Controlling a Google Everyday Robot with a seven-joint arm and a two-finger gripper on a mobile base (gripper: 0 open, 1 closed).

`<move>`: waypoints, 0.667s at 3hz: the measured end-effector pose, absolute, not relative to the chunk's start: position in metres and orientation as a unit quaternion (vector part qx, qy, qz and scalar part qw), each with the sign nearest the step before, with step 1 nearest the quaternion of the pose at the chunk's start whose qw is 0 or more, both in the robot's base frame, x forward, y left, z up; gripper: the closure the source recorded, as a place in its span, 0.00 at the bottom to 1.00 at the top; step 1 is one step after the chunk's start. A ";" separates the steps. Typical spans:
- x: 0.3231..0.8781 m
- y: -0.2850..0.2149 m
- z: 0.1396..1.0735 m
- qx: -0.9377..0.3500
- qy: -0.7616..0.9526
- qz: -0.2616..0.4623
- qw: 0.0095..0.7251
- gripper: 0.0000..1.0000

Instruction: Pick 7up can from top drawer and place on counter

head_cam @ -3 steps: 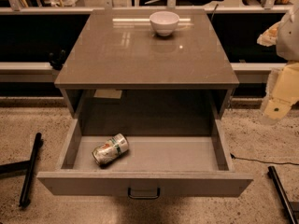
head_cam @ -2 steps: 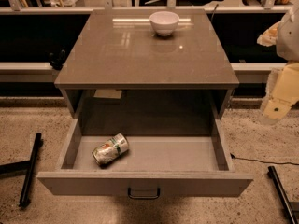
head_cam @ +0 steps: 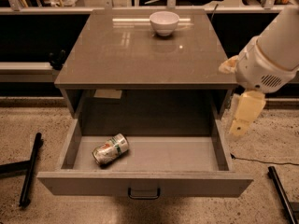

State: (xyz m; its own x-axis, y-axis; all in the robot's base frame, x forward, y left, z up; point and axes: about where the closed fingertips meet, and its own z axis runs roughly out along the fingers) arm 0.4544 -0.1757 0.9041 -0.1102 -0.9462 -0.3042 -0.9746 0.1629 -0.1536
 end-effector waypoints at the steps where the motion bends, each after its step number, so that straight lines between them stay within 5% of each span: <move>1: 0.480 -0.132 0.853 -0.663 0.719 0.093 0.187 0.00; 2: 0.479 -0.132 0.853 -0.663 0.719 0.093 0.186 0.00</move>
Offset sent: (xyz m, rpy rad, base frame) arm 0.0161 0.0338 -0.0390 0.0687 0.0293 0.0637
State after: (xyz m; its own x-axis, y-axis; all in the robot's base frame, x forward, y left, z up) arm 0.4794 -0.1320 0.8532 -0.0506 -0.9193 -0.3904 -0.9882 0.1026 -0.1136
